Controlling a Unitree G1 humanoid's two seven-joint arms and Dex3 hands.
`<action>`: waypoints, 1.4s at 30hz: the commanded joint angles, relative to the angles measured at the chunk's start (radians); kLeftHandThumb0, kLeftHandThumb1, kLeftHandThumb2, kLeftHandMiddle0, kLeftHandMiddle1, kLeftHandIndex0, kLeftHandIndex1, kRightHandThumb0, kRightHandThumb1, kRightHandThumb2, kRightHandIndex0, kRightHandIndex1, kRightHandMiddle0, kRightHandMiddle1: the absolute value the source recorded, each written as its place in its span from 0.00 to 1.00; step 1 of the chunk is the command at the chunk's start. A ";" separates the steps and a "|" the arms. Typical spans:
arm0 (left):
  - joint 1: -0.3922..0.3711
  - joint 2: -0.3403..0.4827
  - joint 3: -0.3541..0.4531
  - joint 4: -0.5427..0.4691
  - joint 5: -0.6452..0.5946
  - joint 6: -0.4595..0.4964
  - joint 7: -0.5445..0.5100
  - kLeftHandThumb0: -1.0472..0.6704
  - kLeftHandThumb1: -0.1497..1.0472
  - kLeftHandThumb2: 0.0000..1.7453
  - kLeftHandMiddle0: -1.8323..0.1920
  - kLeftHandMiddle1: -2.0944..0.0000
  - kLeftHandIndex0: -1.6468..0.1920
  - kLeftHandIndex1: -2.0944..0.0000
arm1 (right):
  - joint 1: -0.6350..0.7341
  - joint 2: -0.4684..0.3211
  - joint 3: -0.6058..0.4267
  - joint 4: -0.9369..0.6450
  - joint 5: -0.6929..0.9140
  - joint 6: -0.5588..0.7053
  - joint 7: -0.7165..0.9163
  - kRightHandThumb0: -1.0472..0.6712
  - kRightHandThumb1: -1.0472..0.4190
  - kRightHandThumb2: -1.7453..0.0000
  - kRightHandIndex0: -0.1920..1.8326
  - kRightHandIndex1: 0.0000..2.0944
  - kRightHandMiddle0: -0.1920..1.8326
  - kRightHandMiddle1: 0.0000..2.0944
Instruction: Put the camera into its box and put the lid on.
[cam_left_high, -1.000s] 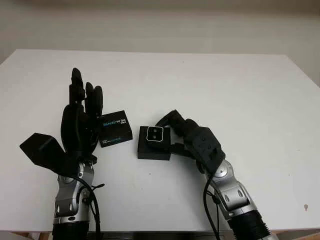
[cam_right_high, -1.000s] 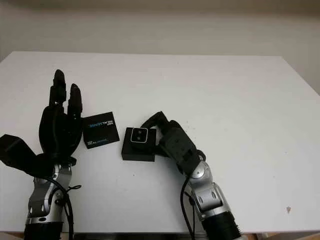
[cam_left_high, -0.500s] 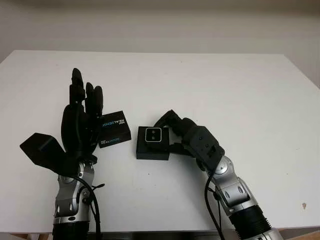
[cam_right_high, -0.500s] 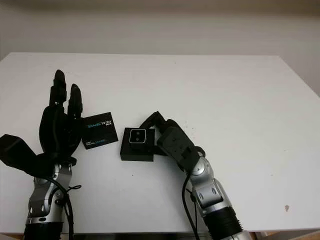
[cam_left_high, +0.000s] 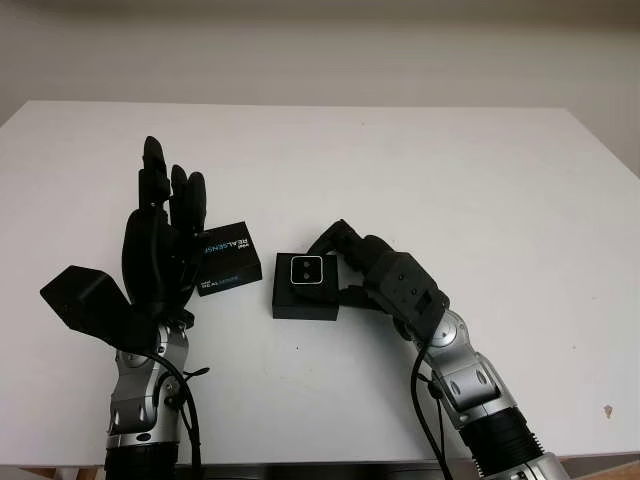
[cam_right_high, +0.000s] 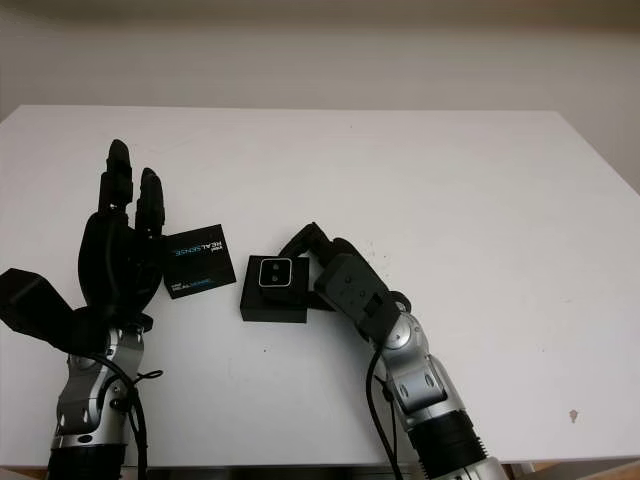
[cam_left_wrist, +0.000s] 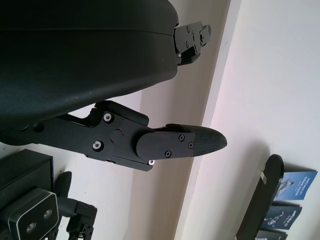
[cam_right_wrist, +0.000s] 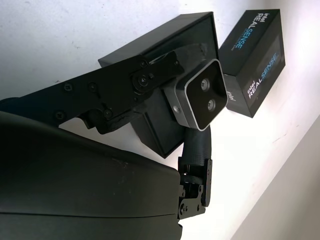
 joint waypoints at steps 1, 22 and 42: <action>0.003 0.000 0.002 -0.015 -0.005 -0.002 0.000 0.30 1.00 0.21 0.97 0.97 0.98 0.97 | 0.035 -0.018 0.025 0.046 -0.018 -0.012 0.007 0.34 0.04 0.97 0.20 0.02 0.12 0.79; 0.015 0.010 0.007 -0.020 -0.009 -0.003 -0.021 0.30 1.00 0.21 0.97 0.97 0.99 0.97 | 0.052 -0.014 0.029 0.046 -0.040 -0.041 -0.009 0.31 0.06 0.97 0.08 0.01 0.06 0.37; 0.013 0.014 0.013 -0.022 -0.011 0.003 -0.025 0.30 1.00 0.22 0.97 0.97 0.99 0.98 | -0.016 -0.150 0.026 -0.094 -0.154 -0.079 0.033 0.26 0.09 0.97 0.09 0.03 0.11 0.24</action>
